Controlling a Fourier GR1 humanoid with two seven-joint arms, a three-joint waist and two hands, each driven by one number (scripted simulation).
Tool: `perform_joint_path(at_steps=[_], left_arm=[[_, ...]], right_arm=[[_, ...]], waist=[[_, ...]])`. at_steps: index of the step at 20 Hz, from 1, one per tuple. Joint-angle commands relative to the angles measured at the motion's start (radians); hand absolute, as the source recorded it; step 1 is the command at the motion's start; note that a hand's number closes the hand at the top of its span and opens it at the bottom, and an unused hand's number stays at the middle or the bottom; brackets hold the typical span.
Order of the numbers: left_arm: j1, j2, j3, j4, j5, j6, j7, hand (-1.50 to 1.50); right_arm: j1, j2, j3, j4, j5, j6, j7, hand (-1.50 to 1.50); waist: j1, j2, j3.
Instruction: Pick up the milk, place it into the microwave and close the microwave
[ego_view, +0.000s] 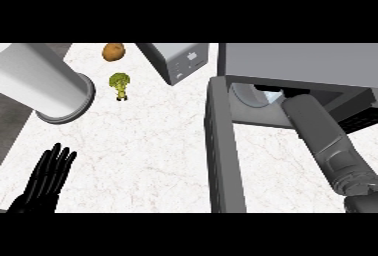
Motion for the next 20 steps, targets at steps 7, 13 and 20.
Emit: perform_joint_path(at_steps=[7,13,20], left_arm=[[-0.004,-0.014,-0.025,0.014,-0.04,0.0,-0.023,-1.5],[-0.023,-0.024,-0.037,-0.017,-0.031,0.007,0.008,-1.5],[-0.015,-0.037,-0.064,0.022,-0.047,-0.022,-0.043,-1.5]], right_arm=[[-0.029,0.003,0.032,0.069,0.046,0.016,0.019,-1.5],[-0.041,-0.007,-0.007,0.041,0.003,0.171,-0.048,-1.5],[0.048,0.065,-0.076,0.011,-0.068,0.214,-0.187,-1.5]], waist=[[0.016,0.005,0.0],[0.012,0.006,0.003],[-0.009,-0.003,0.001]])
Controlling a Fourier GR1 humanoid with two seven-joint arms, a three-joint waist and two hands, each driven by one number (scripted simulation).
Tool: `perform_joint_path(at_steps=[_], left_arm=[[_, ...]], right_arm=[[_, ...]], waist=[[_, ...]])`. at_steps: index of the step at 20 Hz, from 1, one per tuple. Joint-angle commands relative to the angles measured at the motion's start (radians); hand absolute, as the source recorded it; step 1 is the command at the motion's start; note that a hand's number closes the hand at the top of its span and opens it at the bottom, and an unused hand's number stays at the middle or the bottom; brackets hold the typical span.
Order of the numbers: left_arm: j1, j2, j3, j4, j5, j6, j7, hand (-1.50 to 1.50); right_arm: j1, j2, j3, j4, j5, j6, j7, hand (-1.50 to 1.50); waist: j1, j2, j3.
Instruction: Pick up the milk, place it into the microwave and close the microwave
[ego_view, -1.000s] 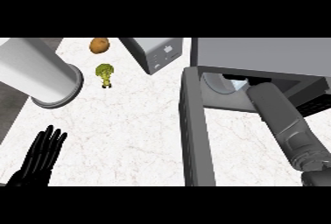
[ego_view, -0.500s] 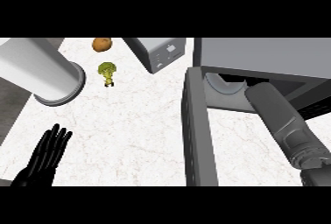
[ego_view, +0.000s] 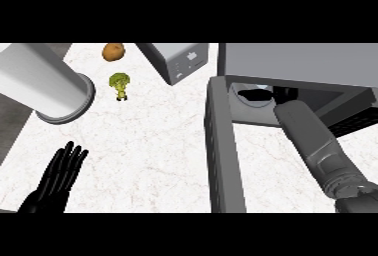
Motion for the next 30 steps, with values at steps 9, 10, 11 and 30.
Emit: perform_joint_path(at_steps=[9,10,11,30], left_arm=[[0.022,-0.038,-0.047,-0.006,-0.039,0.009,-0.01,-1.5],[0.037,-0.009,-0.029,-0.027,-0.026,-0.01,-0.002,-1.5],[0.0,-0.042,-0.055,0.013,-0.071,0.015,-0.033,-1.5],[-0.038,-0.112,-0.132,-0.068,-0.118,0.068,0.108,-1.5]], right_arm=[[0.11,0.012,-0.121,-0.023,-0.126,0.185,-0.168,-1.5],[0.137,0.011,-0.137,-0.024,-0.143,0.209,-0.201,-1.5],[0.131,-0.001,-0.133,-0.007,-0.136,0.219,-0.179,-1.5],[0.441,0.041,-0.151,-0.083,-0.221,0.625,-0.43,-1.5]], waist=[[-0.05,-0.024,-0.002],[-0.044,-0.021,-0.001],[-0.046,-0.019,-0.002],[-0.099,-0.047,-0.004]])
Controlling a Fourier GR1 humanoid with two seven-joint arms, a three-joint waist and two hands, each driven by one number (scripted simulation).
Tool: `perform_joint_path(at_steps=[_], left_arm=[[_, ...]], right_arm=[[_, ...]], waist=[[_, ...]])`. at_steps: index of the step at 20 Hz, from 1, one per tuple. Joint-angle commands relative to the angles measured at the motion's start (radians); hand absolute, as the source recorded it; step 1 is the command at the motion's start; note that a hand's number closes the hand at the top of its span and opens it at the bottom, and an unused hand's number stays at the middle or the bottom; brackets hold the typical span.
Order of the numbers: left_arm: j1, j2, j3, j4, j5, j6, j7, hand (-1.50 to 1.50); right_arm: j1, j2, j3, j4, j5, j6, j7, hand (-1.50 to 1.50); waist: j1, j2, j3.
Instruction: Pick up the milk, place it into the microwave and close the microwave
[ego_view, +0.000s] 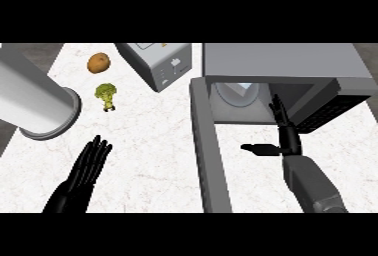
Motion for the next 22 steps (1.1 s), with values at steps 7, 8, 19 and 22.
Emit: perform_joint_path(at_steps=[7,8,19,22], left_arm=[[-0.025,0.022,-0.085,-0.002,-0.004,-0.075,0.092,1.5],[-0.052,0.023,-0.067,0.047,-0.036,-0.067,0.06,1.5],[-0.165,0.073,-0.183,0.165,-0.262,-0.091,0.08,1.5],[-0.187,0.044,-0.248,0.216,-0.333,-0.076,0.078,1.5]], right_arm=[[0.177,-0.012,-0.024,-0.131,-0.104,0.347,-0.084,-1.5],[0.215,0.011,-0.003,-0.158,-0.096,0.334,-0.09,-1.5],[0.43,0.023,0.077,-0.58,-0.174,0.394,0.082,-1.5],[0.584,-0.035,0.097,-0.706,-0.198,0.469,0.095,-1.5]], waist=[[-0.042,-0.009,0.0],[-0.037,-0.006,0.0],[-0.058,-0.01,-0.002],[-0.063,-0.009,-0.002]])
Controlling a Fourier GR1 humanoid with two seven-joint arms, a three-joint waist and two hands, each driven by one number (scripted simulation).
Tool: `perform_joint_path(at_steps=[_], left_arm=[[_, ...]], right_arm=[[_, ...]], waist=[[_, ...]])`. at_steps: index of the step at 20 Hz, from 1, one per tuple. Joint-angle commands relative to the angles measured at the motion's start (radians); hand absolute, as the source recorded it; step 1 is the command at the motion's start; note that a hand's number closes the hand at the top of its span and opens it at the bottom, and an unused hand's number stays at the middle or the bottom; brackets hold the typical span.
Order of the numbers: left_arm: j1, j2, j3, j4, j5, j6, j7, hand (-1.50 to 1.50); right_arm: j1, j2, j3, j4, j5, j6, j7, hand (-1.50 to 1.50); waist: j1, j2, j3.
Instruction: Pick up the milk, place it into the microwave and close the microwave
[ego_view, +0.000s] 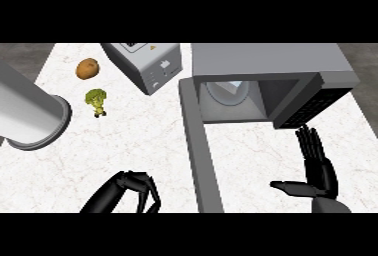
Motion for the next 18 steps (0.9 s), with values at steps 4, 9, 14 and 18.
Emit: perform_joint_path(at_steps=[4,9,14,18], left_arm=[[-0.057,-0.064,-0.131,0.112,-0.105,-0.01,0.006,1.5],[-0.163,-0.191,-0.177,0.3,-0.159,0.03,-0.044,1.5],[-0.347,-0.206,-0.31,0.521,-0.059,0.222,-0.058,1.5],[-0.462,-0.207,-0.513,0.605,0.112,0.394,-0.036,1.5]], right_arm=[[0.274,-0.004,0.038,-0.392,-0.099,0.121,0.093,-1.5],[0.364,-0.047,0.017,-0.667,-0.209,0.149,0.276,-1.5],[0.479,-0.061,0.021,-0.841,-0.292,0.222,0.343,-1.5],[0.485,-0.052,0.038,-0.918,-0.325,0.221,0.394,-1.5]], waist=[[0.003,0.003,0.0],[0.014,0.007,0.0],[0.004,0.01,0.0],[-0.014,0.015,0.0]])
